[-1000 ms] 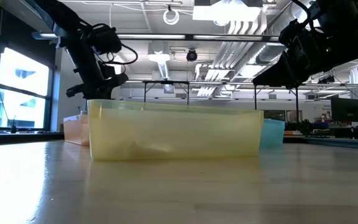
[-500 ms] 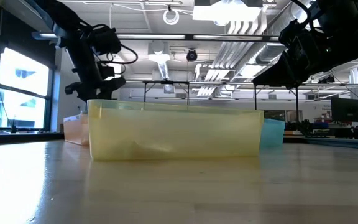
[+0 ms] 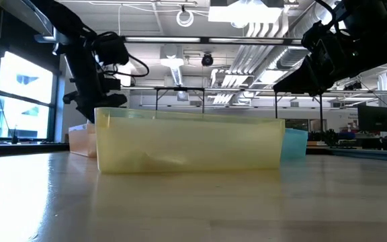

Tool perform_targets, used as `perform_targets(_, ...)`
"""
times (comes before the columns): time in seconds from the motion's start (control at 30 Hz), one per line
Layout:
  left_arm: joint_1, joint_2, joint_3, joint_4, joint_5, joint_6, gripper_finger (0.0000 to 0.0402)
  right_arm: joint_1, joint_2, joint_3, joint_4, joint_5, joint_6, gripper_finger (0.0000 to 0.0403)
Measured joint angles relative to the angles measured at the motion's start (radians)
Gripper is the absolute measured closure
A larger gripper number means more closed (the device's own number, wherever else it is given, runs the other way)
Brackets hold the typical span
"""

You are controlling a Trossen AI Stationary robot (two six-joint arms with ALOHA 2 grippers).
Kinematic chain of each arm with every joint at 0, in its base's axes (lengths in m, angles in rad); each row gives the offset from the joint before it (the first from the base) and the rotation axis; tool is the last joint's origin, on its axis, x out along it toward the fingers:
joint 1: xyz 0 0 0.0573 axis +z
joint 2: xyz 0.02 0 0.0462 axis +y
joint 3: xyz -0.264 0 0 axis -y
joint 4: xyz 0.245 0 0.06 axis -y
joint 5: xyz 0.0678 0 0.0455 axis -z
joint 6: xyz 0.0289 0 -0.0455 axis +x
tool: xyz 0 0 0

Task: Pick & Place Toothbrushes
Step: Adjust the yellow bin

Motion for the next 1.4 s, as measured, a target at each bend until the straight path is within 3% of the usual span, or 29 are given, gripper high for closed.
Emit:
perform_targets(0.27,-0.069,-0.073,-0.005,-0.089,-0.054,0.024,0.0395,0.0,0.0,0.0,0.0,0.0,0.0,0.0399)
perform_targets(0.5,-0.198,-0.249,-0.006,-0.105,-0.053,0.034,0.0395,0.0,0.0,0.0,0.0,0.0,0.033,0.0399)
perform_targets(0.83,-0.529,-0.44,-0.083,0.031,-0.06,0.005,0.0401,0.0,0.0,0.0,0.001,0.002,0.027,0.0399)
perform_targets(1.13,-0.803,-0.38,-0.132,0.217,-0.067,-0.02,0.0401,0.0,0.0,0.0,0.011,0.003,0.026,0.0399)
perform_targets(1.4,-0.963,-0.218,-0.128,0.283,-0.067,-0.211,0.0401,0.0,0.0,0.0,0.015,0.0,0.029,0.0399)
